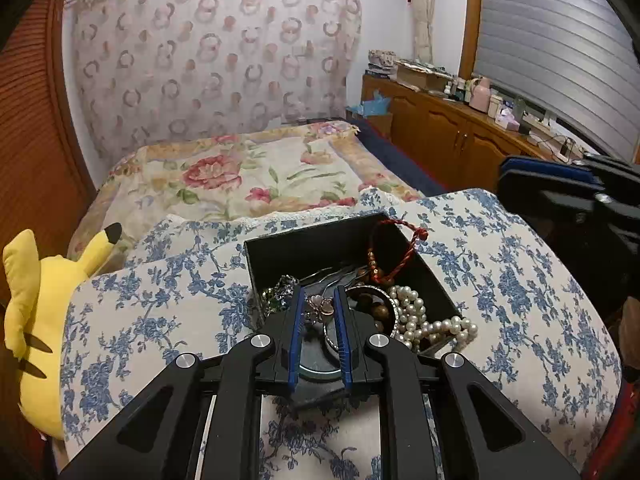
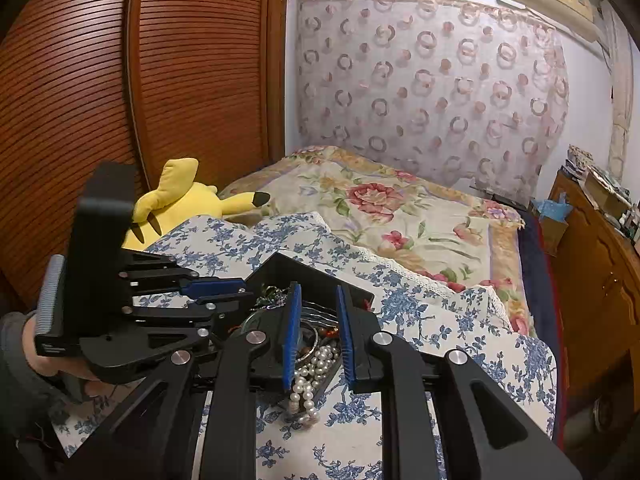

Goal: Organize jewelry
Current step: 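Open the left tool over the box while the right tool lowers and releases the pearls inside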

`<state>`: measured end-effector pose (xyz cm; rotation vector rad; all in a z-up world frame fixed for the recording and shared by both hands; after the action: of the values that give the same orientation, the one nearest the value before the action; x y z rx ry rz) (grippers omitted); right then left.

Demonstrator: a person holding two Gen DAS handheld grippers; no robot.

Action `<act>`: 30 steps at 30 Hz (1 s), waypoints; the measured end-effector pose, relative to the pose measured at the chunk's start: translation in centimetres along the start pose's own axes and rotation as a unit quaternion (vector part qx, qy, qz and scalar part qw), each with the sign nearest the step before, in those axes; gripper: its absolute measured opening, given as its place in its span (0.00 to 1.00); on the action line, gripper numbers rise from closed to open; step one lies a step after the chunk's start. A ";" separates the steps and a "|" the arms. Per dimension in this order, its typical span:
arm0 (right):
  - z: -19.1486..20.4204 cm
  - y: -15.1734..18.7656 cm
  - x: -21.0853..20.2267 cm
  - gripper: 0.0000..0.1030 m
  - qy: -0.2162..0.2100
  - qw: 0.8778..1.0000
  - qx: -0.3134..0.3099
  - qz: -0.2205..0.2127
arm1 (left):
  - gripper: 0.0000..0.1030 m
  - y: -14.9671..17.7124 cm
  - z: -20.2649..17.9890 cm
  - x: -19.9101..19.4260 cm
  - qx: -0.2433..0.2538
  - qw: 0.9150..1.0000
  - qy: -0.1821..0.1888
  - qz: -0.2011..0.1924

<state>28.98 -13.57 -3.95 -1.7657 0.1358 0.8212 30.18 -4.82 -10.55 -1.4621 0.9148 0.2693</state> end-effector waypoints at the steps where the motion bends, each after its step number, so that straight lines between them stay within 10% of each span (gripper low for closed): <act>1: -0.2 0.1 0.0 0.20 0.001 1.000 0.001 0.000 | 0.13 0.0 0.0 0.3 0.000 1.000 0.000 0.002; 25: 0.6 11.3 5.0 0.39 -0.042 0.993 0.010 0.106 | 0.36 1.2 0.3 0.2 0.001 1.000 -0.003 -0.001; 30: 0.7 11.5 5.3 0.08 -0.061 0.992 0.004 0.110 | 0.36 1.6 0.0 -0.5 0.011 1.000 -0.003 -0.004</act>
<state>27.11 -15.57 -16.34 -1.7073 0.2546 1.0836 28.83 -4.38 -11.41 -1.4431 0.9040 0.2579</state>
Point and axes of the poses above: each gripper's, at about its wrist camera, not at the fingertips, and x roughly the way its jaws point, z to its left, y to its underside, the point moved 8 cm from there along x, roughly the way its jaws point, and after that the axes turned 9 degrees about y, right-handed, at the moved point
